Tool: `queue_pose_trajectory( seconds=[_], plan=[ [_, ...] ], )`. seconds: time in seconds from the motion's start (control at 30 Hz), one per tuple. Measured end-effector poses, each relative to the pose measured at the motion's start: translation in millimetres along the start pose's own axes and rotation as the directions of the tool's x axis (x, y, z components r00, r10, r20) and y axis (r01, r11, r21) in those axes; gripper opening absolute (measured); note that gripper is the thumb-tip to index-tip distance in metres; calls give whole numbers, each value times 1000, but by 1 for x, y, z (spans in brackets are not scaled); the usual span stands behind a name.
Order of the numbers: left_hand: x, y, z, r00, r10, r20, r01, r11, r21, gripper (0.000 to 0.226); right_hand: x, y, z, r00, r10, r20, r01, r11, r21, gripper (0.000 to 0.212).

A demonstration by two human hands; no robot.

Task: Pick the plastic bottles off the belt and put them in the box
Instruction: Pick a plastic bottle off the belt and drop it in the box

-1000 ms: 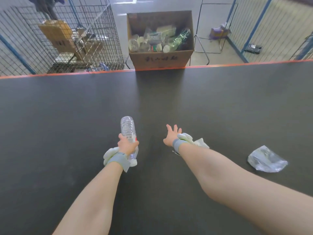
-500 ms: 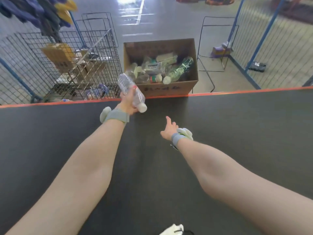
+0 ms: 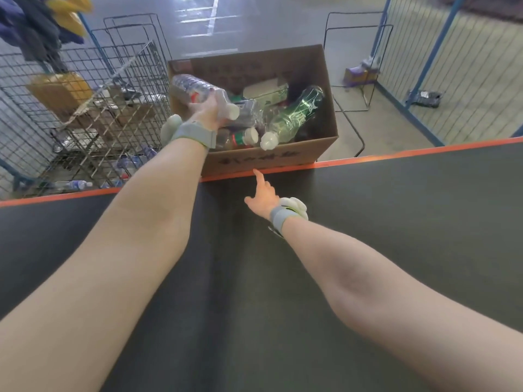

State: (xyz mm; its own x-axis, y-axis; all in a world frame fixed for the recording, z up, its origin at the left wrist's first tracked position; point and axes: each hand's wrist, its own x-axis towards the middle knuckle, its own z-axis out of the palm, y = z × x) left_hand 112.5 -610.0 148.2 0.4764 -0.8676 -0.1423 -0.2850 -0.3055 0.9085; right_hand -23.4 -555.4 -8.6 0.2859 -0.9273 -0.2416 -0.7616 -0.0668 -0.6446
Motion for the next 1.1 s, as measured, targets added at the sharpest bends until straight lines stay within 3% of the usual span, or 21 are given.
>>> queue_pose_trajectory(
  seconds=[0.1, 0.2, 0.27, 0.33, 0.47, 0.57, 0.67, 0.83, 0.97, 1.1],
  plan=[
    [15, -3, 0, 997, -65, 37, 73, 952, -297, 73, 11, 1, 5, 1000, -27, 9, 27, 1000, -3, 82],
    [13, 0, -6, 994, 30, 108, 13, 923, -384, 65, 12, -2, 2, 999, -33, 1, 33, 999, 11, 83],
    [22, -1, -9, 974, 4, 228, 115, 857, -503, 63, 11, -4, 0, 999, -34, -2, 34, 999, 28, 82],
    [24, 0, -9, 965, 17, 263, 113, 874, -472, 61, 10, -7, -3, 999, -47, -3, 47, 998, 49, 82],
    [5, 7, -3, 979, 13, 203, 52, 948, -313, 50, 12, -9, -11, 998, -55, -9, 56, 996, 67, 82],
    [5, 6, -1, 979, 24, 205, 4, 990, -137, 43, 13, -10, -15, 998, -67, -11, 67, 995, 71, 82],
    [6, 5, -5, 962, 37, 269, 13, 983, -183, 47, 14, -10, -18, 998, -59, -7, 59, 993, 106, 82],
    [-23, -21, -8, 980, 19, 200, 12, 988, -153, 66, -4, -13, -18, 999, -2, 37, 1, 999, 50, 85],
    [-69, -56, -3, 992, -16, 129, 10, 999, 47, 61, -44, -16, -14, 994, 57, 97, -57, 998, -3, 89],
    [-153, -104, -5, 965, -156, 209, 85, 946, 314, 62, -102, -12, -7, 984, 89, 154, -87, 996, -23, 89]
  ],
)
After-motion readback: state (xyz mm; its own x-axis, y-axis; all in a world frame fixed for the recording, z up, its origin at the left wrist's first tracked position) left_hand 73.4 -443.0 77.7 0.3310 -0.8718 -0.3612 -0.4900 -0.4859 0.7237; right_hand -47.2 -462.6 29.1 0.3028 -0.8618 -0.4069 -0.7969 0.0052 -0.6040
